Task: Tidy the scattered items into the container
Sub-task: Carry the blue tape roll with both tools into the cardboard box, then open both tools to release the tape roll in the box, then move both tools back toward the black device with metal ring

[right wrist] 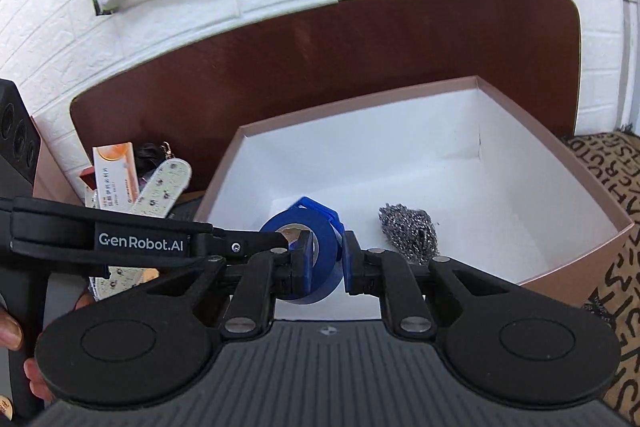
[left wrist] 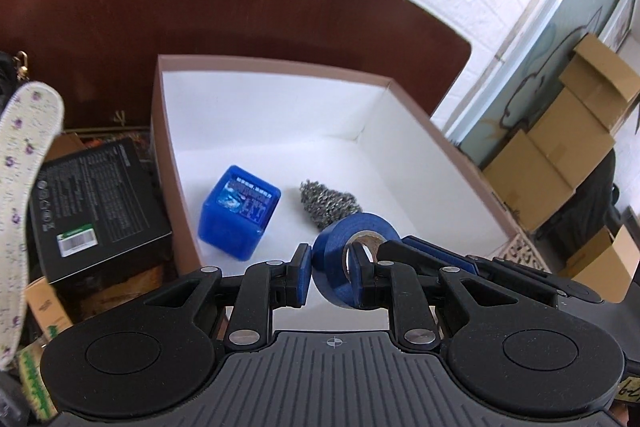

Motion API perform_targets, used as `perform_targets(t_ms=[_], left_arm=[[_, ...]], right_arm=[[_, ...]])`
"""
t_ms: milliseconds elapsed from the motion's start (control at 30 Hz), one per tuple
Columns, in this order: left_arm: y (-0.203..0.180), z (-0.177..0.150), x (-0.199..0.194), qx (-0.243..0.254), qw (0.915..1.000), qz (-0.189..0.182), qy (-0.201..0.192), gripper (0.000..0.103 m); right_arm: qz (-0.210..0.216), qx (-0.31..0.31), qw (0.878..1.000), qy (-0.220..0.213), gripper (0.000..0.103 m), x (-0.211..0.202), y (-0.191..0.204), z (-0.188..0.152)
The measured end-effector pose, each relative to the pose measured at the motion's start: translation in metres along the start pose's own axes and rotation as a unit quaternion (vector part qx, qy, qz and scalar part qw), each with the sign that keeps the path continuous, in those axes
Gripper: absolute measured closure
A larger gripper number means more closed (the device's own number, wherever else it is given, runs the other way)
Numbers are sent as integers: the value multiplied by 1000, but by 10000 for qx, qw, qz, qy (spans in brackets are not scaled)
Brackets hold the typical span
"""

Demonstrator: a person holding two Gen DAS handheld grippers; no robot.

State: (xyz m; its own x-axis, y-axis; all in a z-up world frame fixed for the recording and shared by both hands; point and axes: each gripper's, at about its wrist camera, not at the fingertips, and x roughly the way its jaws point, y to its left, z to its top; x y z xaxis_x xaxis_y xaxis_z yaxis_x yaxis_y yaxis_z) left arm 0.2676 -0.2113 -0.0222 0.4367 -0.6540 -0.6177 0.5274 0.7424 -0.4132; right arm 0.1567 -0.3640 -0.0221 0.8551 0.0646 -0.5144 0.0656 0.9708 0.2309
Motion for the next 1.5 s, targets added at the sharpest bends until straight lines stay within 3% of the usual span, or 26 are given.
perform_targets(t_ms=[233, 400, 433, 500, 533, 567, 633, 700, 767, 867, 1067, 1500], left_arm=[[-8, 5, 14, 379, 9991, 165, -14, 75], [-10, 4, 16, 422, 9990, 158, -48, 65], [-11, 4, 15, 429, 9988, 196, -106, 62], [-12, 5, 8, 388, 9980, 384, -314, 49], [-10, 6, 4, 258, 9971, 587, -411, 28], [-6, 7, -1, 108, 9963, 655, -545, 17], [2, 9, -11, -128, 9966, 324, -748, 0], [1, 10, -18, -242, 9960, 279, -814, 0], [-3, 10, -23, -139, 9958, 380, -825, 0], [-9, 4, -29, 84, 9944, 544, -906, 0], [-17, -7, -40, 323, 9925, 778, -886, 0], [-19, -22, -74, 164, 9925, 728, -964, 0]], right_arm=[[102, 206, 9997, 53, 86, 15, -16, 0], [111, 236, 9997, 11, 85, 15, -20, -1], [64, 236, 9997, -16, 81, 14, -21, 0], [-179, 268, 9993, -170, 61, 8, -23, 1], [-314, 320, 9986, -272, 46, 5, -26, 2], [-440, 399, 9975, -382, 32, 0, -30, 3], [-413, 467, 9970, -469, 20, -7, -36, 5], [-378, 423, 9970, -526, 19, -13, -36, 5], [-438, 316, 9969, -565, 8, -16, -30, 5], [-425, 186, 9970, -624, 2, -19, -21, 3], [-477, 88, 9974, -524, 0, -22, -8, 0], [-527, -81, 9971, -547, 0, -50, 15, -3]])
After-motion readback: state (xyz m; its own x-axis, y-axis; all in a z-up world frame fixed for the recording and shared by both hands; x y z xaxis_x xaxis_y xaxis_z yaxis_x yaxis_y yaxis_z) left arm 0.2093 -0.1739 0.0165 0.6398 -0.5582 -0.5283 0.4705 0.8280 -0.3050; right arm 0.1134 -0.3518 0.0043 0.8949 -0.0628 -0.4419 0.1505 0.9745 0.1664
